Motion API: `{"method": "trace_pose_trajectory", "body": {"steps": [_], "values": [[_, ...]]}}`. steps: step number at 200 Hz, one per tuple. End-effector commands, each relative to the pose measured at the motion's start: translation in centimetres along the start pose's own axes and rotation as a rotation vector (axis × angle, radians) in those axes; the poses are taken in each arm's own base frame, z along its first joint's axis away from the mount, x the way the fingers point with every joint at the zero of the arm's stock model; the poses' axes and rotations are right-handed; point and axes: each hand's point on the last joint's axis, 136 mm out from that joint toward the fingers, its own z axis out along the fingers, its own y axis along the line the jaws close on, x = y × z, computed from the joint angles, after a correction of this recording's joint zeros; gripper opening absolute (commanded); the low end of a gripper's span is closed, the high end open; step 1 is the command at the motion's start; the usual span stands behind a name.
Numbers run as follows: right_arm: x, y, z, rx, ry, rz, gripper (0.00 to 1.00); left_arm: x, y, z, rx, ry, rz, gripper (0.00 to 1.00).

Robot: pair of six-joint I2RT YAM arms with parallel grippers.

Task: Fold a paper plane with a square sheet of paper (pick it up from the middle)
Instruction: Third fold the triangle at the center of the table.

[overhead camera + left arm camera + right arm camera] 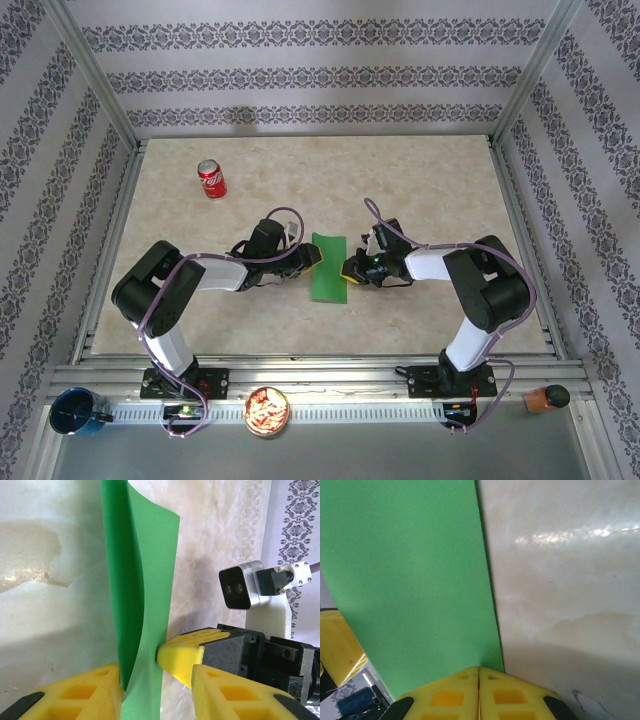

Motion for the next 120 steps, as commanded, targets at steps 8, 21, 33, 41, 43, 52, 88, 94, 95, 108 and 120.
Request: {"method": "trace_pose_trajectory", "body": {"steps": [8,21,33,41,43,52,88,94,95,108,120], "values": [[2.0,-3.3,-0.1,0.114,0.045,0.066,0.11,-0.7,-1.1,-0.2,0.057,-0.018,0.001,0.38],[1.9,-3.4,-0.1,0.116,0.042,0.066,0.11,-0.7,-1.3,-0.2,0.068,-0.017,-0.001,0.34],[1.9,-3.5,-0.1,0.121,0.04,0.067,0.11,-0.7,-1.4,-0.3,0.071,-0.016,-0.004,0.34],[1.8,-3.6,-0.2,0.126,0.037,0.066,0.11,-0.6,-1.4,-0.4,0.068,-0.014,-0.007,0.34],[1.8,-3.6,-0.2,0.126,0.037,0.066,0.11,-0.6,-1.4,-0.4,0.068,-0.013,-0.008,0.34],[1.8,-3.6,-0.2,0.13,0.037,0.064,0.11,-0.5,-1.3,-0.5,0.06,-0.009,-0.013,0.34],[1.5,-3.3,-0.2,0.126,0.034,0.061,0.11,0.3,0.0,-0.6,0.026,0.01,-0.049,0.35],[1.5,-3.3,-0.2,0.124,0.035,0.06,0.11,0.4,0.1,-0.6,0.024,0.014,-0.057,0.35],[1.5,-3.2,-0.2,0.124,0.035,0.06,0.11,0.5,0.2,-0.5,0.023,0.015,-0.06,0.35],[1.4,-3.1,-0.2,0.121,0.033,0.059,0.11,0.8,0.5,-0.5,0.029,0.02,-0.071,0.35],[1.4,-3.1,-0.2,0.12,0.034,0.058,0.11,0.9,0.7,-0.5,0.033,0.021,-0.083,0.35]]}}
